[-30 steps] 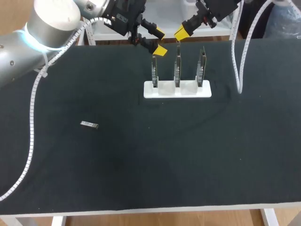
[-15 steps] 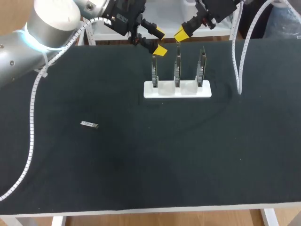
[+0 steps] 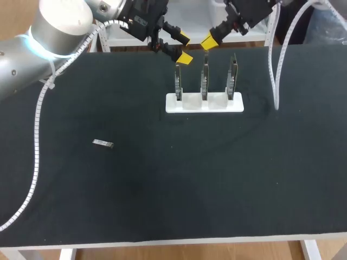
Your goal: Pick up the optical module with the left hand, and insert it into the network port with the right hand.
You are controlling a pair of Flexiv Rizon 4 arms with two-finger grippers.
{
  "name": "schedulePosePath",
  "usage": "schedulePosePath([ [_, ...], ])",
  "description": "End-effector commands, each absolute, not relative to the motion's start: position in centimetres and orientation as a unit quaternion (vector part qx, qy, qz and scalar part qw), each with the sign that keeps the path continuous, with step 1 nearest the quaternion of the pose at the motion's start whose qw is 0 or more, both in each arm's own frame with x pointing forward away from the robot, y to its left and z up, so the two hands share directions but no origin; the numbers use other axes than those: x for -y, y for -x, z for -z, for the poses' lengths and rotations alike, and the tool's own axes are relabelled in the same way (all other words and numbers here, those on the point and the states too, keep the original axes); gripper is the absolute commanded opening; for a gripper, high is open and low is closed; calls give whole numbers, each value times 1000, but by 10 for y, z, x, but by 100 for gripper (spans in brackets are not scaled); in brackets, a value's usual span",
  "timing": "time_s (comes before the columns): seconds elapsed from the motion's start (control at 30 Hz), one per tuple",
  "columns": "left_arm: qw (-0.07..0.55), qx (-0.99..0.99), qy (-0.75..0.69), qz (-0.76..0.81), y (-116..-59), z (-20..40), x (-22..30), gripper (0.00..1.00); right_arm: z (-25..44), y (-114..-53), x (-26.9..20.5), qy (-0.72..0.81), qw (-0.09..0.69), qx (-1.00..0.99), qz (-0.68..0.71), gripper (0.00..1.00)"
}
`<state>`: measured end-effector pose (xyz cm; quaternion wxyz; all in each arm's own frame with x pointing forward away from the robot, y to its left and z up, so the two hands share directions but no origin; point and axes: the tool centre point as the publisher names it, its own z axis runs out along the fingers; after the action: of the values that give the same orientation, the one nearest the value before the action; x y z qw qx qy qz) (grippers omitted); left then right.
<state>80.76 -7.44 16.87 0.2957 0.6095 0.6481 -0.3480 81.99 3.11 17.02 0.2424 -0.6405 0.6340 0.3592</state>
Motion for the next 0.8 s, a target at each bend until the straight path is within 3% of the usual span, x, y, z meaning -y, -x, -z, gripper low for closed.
schedulePosePath([
  [0.03,296,-648,-610,347,-807,-169,75,100,-168,-828,-32,647,221,-625,-377,0],
  [0.8,296,-648,-610,347,-807,-169,75,100,-152,-824,-30,639,202,-638,-378,0],
])
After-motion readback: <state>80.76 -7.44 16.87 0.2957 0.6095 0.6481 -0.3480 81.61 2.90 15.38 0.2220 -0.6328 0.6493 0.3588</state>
